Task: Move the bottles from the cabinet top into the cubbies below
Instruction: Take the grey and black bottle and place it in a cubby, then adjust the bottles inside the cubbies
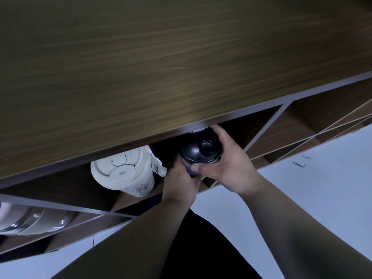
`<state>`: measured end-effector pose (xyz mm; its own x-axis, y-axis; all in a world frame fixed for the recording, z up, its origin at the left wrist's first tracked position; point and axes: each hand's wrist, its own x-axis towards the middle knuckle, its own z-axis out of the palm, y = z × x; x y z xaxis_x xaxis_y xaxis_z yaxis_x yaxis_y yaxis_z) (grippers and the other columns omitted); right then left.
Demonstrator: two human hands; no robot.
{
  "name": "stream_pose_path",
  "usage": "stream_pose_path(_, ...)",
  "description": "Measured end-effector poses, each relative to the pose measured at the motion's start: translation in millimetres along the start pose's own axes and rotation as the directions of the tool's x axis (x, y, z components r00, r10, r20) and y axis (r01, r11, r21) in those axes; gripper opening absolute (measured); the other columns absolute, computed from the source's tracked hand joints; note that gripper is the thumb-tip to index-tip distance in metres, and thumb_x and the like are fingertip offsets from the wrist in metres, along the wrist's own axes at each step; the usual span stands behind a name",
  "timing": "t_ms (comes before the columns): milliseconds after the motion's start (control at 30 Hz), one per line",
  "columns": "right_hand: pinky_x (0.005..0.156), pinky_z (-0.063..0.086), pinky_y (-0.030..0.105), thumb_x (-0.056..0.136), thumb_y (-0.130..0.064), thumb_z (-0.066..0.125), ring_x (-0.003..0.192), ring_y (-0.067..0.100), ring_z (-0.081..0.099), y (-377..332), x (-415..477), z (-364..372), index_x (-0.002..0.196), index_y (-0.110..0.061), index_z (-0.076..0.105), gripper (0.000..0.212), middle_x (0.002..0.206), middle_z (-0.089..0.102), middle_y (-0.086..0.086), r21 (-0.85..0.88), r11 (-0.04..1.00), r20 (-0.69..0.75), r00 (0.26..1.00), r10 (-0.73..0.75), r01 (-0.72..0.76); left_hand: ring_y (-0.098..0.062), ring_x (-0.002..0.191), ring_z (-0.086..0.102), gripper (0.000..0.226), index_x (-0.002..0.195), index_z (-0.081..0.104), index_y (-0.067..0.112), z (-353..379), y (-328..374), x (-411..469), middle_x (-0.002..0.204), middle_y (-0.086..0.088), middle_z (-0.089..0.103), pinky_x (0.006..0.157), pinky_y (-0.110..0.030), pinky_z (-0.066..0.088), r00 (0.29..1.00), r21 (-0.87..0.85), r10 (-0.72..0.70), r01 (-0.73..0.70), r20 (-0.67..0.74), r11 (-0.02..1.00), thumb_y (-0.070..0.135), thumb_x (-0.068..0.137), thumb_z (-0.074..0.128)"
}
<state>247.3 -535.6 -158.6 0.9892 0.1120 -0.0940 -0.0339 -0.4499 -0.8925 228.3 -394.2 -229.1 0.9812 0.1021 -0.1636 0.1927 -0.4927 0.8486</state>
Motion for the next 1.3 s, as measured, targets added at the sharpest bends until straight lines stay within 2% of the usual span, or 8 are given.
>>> stream_pose_path(433, 0.116, 0.043, 0.041, 0.055, -0.038, 0.096, 0.141, 0.007, 0.049, -8.7, -9.8, -0.2, 0.16, -0.036, 0.018, 0.13, 0.152, 0.05, -0.014, -0.002, 0.999, 0.043, 0.998, 0.042, -0.042, -0.009, 0.12, 0.067, 0.086, 0.146, 0.049, 0.024, -13.5, 7.5, -12.2, 0.129, 0.013, 0.07, 0.102, -0.031, 0.055, 0.999, -0.129, 0.001, 0.005, 0.047, 0.992, 0.017, 0.072, 0.092)
stream_pose_path(533, 0.122, 0.033, 0.034, 0.055, -0.049, 0.093, 0.147, -0.005, 0.033, -19.4, -28.8, -5.5, 0.152, -0.054, 0.005, 0.132, 0.154, 0.034, -0.036, 0.001, 0.997, 0.042, 0.996, 0.073, -0.073, -0.009, 0.136, 0.056, 0.104, 0.156, 0.033, 0.033, -22.6, 6.3, -41.5, 0.148, 0.011, 0.056, 0.11, -0.042, 0.053, 0.99, -0.161, -0.041, 0.063, 0.133, 0.985, 0.026, 0.071, 0.093)
stream_pose_path(600, 0.124, 0.027, 0.032, 0.059, -0.054, 0.091, 0.151, -0.004, 0.023, -25.5, -49.0, -11.4, 0.156, -0.051, -0.003, 0.135, 0.162, 0.023, -0.032, -0.047, 0.99, 0.039, 0.99, 0.132, -0.13, 0.004, 0.138, 0.045, 0.107, 0.161, 0.022, 0.031, -36.3, 6.2, -66.0, 0.151, 0.022, 0.045, 0.119, -0.035, 0.041, 0.978, -0.106, -0.081, 0.102, 0.191, 0.989, 0.029, 0.077, 0.087)
stream_pose_path(767, 0.112, 0.028, 0.024, 0.086, -0.046, 0.075, 0.141, -0.004, 0.027, -62.5, -99.8, -19.9, 0.159, -0.04, 0.02, 0.091, 0.159, 0.029, -0.023, -0.251, 0.962, -0.036, 0.994, 0.103, -0.109, -0.001, 0.142, 0.041, 0.101, 0.163, 0.028, 0.024, -88.1, 0.7, -112.7, 0.16, 0.01, 0.043, 0.122, -0.028, 0.033, 0.888, 0.022, -0.131, 0.135, 0.441, 0.991, 0.051, 0.078, 0.078)
stream_pose_path(867, 0.107, 0.037, 0.023, 0.092, -0.043, 0.064, 0.135, -0.003, 0.04, -99.4, -119.3, -14.9, 0.151, -0.036, 0.041, 0.063, 0.144, 0.044, -0.024, -0.371, 0.927, -0.026, 0.997, -0.066, 0.051, -0.002, 0.135, 0.053, 0.083, 0.153, 0.045, 0.03, -124.2, -0.7, -124.1, 0.148, 0.013, 0.056, 0.12, -0.027, 0.039, 0.885, 0.103, -0.143, 0.108, 0.444, 0.989, 0.053, 0.08, 0.077)
stream_pose_path(967, 0.107, 0.044, 0.029, 0.091, -0.044, 0.064, 0.128, -0.006, 0.046, -136.0, -121.5, 3.2, 0.148, -0.035, 0.045, 0.061, 0.14, 0.05, -0.025, -0.385, 0.913, 0.036, 0.991, -0.128, 0.132, -0.002, 0.123, 0.059, 0.05, 0.128, 0.055, 0.044, -156.6, 2.4, -129.6, 0.126, 0.021, 0.064, 0.114, -0.03, 0.046, 0.897, 0.14, -0.152, 0.102, 0.415, 0.985, 0.041, 0.085, 0.079)
stream_pose_path(1200, 0.107, 0.028, 0.022, 0.081, -0.041, 0.079, 0.151, 0.01, 0.028, -149.8, -88.1, 73.9, 0.162, -0.025, 0.015, 0.104, 0.167, 0.022, -0.01, -0.238, 0.97, 0.015, 0.999, 0.046, -0.041, -0.025, 0.141, 0.049, 0.1, 0.163, 0.017, 0.017, -177.9, 2.0, -117.7, 0.159, -0.002, 0.043, 0.115, -0.038, 0.046, 0.952, -0.053, -0.207, 0.224, 0.227, 0.973, 0.034, 0.087, 0.08)
stream_pose_path(1300, 0.111, 0.027, 0.022, 0.073, -0.043, 0.083, 0.152, 0.01, 0.025, -137.6, -81.7, 94.4, 0.161, -0.025, 0.014, 0.113, 0.165, 0.022, -0.008, -0.239, 0.97, -0.014, 0.999, 0.048, -0.05, -0.027, 0.149, 0.041, 0.12, 0.165, -0.002, 0.026, -178.4, 1.2, -106.9, 0.169, -0.004, 0.027, 0.118, -0.045, 0.044, 0.962, -0.011, -0.2, 0.205, 0.188, 0.979, 0.049, 0.081, 0.081)
